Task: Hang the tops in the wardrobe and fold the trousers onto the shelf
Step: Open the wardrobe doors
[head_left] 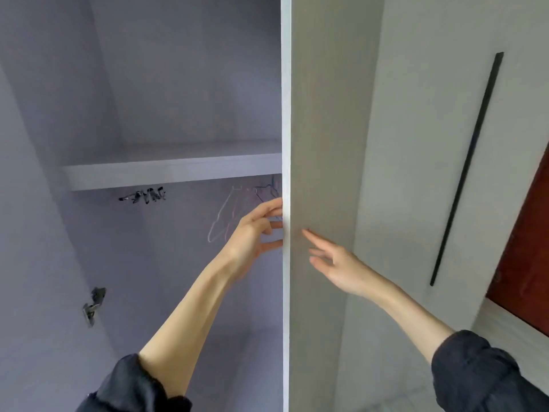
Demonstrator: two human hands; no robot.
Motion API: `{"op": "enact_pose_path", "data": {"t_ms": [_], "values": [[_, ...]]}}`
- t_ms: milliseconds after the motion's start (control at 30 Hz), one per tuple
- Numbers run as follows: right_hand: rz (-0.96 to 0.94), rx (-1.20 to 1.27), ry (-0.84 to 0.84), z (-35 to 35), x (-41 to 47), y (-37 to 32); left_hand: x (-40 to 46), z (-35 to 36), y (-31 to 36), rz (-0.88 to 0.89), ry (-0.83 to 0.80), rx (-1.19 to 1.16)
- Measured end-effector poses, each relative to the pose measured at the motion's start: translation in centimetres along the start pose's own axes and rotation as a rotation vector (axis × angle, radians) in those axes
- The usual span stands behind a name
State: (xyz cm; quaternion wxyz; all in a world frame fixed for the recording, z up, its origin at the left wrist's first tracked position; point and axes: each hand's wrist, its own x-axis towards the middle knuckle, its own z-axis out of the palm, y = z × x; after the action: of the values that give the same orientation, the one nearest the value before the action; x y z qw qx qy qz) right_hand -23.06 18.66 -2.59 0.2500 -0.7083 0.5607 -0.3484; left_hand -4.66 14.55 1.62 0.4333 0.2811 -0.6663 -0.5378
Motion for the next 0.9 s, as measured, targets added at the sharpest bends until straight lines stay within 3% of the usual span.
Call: {"op": "enact_pose_path", "data": {"t_ms": [167, 367, 633, 900], "values": [[0.119, 0.116, -0.021, -2.5, -5.8, 0.2, -1.3, 5.2, 0.6, -0.022, -0.062, -0.009], [0.142, 0.255, 0.103, -7.3, -11.1, 3.5, -1.3, 12.5, 1.4, 0.026, -0.170, 0.109], [0.200, 0.233, 0.244, -15.6, -16.2, 8.5, 0.9, 25.6, -0.2, 0.062, -0.294, 0.228], [0.243, 0.080, 0.252, -19.2, -18.4, 11.2, 3.4, 30.3, -1.9, 0.021, -0.322, 0.110]]}}
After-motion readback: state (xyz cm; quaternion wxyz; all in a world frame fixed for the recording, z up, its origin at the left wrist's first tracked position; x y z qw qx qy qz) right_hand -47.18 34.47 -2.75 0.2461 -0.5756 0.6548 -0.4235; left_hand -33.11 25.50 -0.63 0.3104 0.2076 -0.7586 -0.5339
